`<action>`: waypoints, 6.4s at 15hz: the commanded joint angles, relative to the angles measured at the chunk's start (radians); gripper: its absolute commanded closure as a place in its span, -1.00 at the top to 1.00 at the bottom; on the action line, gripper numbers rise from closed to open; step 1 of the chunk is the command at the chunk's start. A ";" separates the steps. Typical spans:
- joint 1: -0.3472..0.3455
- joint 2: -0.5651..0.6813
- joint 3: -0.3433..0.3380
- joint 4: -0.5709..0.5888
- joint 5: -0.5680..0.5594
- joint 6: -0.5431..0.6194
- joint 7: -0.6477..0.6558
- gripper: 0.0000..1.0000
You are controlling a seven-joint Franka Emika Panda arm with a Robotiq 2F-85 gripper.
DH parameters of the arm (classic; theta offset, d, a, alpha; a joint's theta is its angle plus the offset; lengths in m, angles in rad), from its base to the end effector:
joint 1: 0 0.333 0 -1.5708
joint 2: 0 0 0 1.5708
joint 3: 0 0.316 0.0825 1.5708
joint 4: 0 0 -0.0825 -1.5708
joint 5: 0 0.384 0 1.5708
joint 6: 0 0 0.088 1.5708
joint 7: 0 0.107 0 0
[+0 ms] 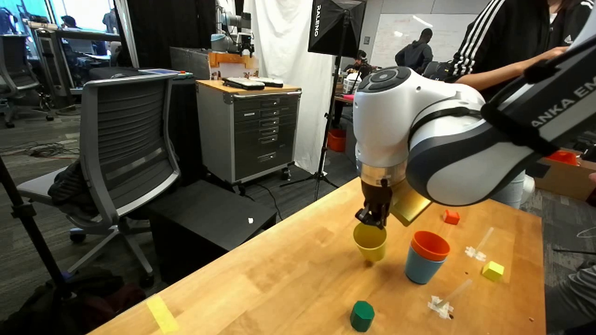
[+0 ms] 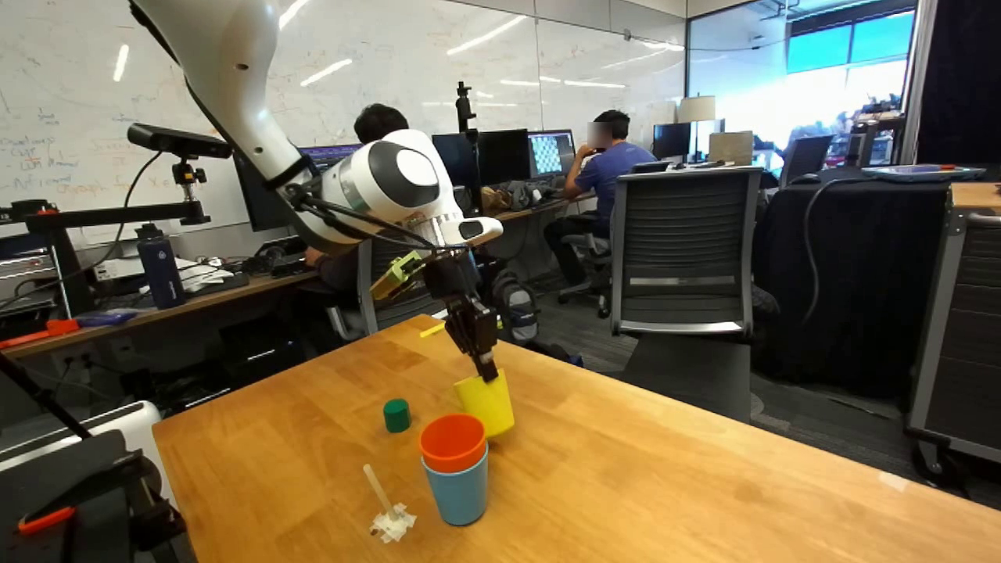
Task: Stack the cups
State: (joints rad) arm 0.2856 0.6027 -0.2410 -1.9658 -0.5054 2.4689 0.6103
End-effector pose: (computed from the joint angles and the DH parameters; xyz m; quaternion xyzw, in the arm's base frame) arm 0.6034 0.0297 0.1629 0.9740 -0.0556 0.0206 0.2186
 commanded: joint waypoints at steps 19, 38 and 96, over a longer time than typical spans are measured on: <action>-0.129 -0.529 0.075 -0.395 -0.063 -0.013 0.089 -0.98; -0.250 -0.501 0.102 -0.452 -0.101 0.007 0.129 -0.98; -0.206 -0.607 0.233 -0.473 -0.002 -0.067 0.047 1.00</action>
State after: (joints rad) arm 0.0714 0.0665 -0.0385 -2.3998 -0.5565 2.4672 0.6876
